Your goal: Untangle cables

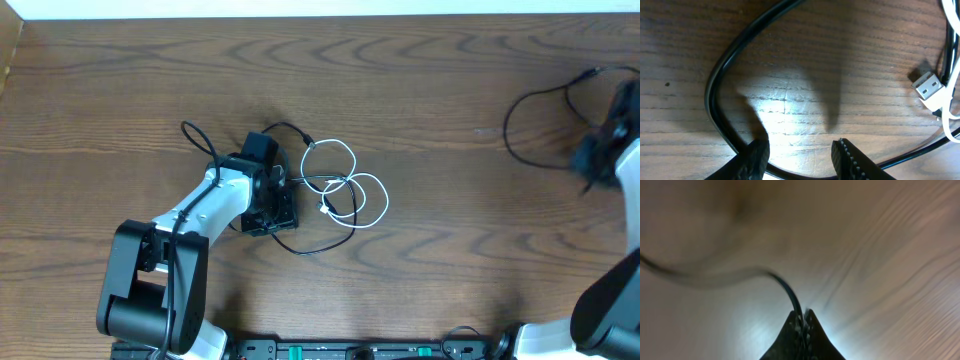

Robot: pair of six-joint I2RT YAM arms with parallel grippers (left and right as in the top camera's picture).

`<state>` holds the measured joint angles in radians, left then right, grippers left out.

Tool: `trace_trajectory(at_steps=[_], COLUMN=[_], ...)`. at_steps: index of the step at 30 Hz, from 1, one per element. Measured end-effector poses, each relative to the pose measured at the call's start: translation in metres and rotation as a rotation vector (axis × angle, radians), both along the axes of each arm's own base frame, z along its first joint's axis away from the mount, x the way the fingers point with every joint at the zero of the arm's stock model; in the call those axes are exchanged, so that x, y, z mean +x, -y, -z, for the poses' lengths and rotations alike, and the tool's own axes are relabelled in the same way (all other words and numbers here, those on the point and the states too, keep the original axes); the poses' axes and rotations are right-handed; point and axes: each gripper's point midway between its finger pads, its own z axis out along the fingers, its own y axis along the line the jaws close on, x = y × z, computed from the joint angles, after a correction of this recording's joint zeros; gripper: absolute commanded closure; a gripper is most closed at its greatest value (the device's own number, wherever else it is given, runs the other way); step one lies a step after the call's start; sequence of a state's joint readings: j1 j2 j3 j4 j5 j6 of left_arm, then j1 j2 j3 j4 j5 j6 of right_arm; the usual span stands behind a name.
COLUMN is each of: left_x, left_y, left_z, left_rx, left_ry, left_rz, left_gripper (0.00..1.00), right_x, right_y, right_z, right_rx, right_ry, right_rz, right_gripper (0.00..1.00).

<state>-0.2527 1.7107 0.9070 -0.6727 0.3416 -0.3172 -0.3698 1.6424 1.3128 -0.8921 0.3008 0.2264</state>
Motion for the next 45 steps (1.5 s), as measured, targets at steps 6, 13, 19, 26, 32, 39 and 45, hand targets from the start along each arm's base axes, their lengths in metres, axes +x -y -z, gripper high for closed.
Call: trace_trajectory(at_steps=[6, 13, 19, 26, 32, 39, 45], left_x=[0.000, 0.000, 0.000, 0.000, 0.000, 0.000, 0.000], left_y=[0.000, 0.000, 0.000, 0.000, 0.000, 0.000, 0.000], left_z=[0.000, 0.000, 0.000, 0.000, 0.000, 0.000, 0.000], left_rx=[0.000, 0.000, 0.000, 0.000, 0.000, 0.001, 0.001], left_ry=[-0.001, -0.001, 0.001, 0.000, 0.000, -0.001, -0.001], left_rz=[0.000, 0.000, 0.000, 0.000, 0.000, 0.000, 0.000], left_gripper=[0.54, 0.54, 0.54, 0.54, 0.54, 0.54, 0.54], right_x=[0.051, 0.046, 0.042, 0.020, 0.004, 0.003, 0.035], right_y=[0.060, 0.091, 0.038, -0.049, -0.084, -0.107, -0.120], right_z=[-0.096, -0.111, -0.058, -0.021, -0.004, 0.013, 0.033], right_rx=[-0.351, -0.414, -0.069, 0.371, 0.499, 0.536, 0.475], right_ry=[0.305, 0.340, 0.251, 0.160, 0.091, 0.068, 0.183], right_rz=[0.086, 0.115, -0.073, -0.212, -0.242, -0.298, -0.410], right_gripper=[0.84, 0.68, 0.71, 0.85, 0.79, 0.83, 0.99])
